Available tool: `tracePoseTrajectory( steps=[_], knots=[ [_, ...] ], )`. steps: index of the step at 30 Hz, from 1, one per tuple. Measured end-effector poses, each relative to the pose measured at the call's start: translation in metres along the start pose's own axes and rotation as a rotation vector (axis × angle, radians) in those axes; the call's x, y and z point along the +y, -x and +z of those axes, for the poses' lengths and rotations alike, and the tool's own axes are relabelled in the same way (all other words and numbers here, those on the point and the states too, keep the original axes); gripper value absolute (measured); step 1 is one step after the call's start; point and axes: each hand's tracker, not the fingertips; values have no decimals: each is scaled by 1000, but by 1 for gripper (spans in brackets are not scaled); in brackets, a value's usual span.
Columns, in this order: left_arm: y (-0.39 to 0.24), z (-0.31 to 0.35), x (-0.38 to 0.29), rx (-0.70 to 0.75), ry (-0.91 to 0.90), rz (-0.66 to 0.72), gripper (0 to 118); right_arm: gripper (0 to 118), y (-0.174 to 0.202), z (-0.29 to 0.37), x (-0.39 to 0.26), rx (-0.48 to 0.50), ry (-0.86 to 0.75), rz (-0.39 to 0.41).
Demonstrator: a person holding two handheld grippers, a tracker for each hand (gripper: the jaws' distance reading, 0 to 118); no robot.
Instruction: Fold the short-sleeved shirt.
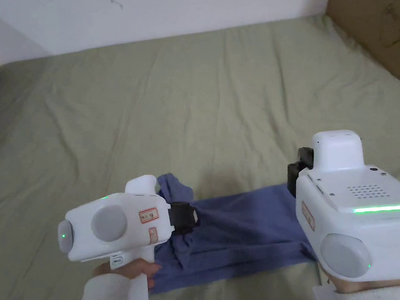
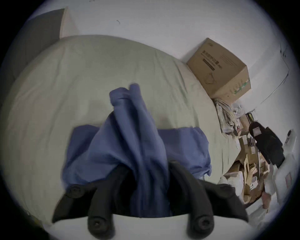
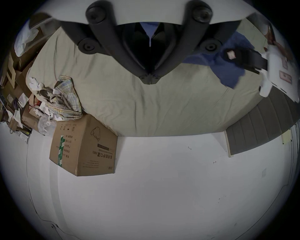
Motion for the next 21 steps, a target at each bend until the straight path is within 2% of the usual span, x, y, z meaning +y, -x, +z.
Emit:
tracePoseTrajectory(
  steps=[2, 3, 7, 8, 9, 10, 11, 12, 13, 15, 18, 21],
  knots=[
    [-5, 0, -2, -45, 13, 8, 99, 0, -4, -1, -1, -1, 6, -15],
    [-4, 3, -1, -50, -2, 30, 106, 0, -5, -2, -1, -1, 11, -21],
    [8, 28, 9, -34, -99, 89, 108, 0, -9, -5, -2, 3, 24, -40],
    [13, 34, 11, -34, -117, 104, 103, 0, -9, -5, -2, 6, 26, -41],
    [18, 40, 12, -35, -133, 123, 90, 0, -9, -5, -3, 4, 26, -42],
    [23, 44, 12, -32, -139, 132, 65, 0, -10, -5, -3, 3, 27, -44],
    [28, 46, 11, -24, -145, 139, 19, 0, -11, -5, -4, 8, 30, -48],
    [31, 45, 9, 14, -147, 147, 11, 0, -12, -5, -5, 11, 32, -51],
    [32, 43, 6, 58, -131, 144, 5, 0, -12, -6, -6, 11, 34, -55],
    [33, 31, -5, 108, -90, 125, 5, 0, -13, -7, -7, 18, 44, -61],
    [24, 5, -21, 40, -14, 128, 5, 0, -16, -6, -9, 19, 43, -68],
    [13, -20, -30, 33, 49, 108, 5, 0, -18, -5, -10, 14, 35, -67]
  ],
)
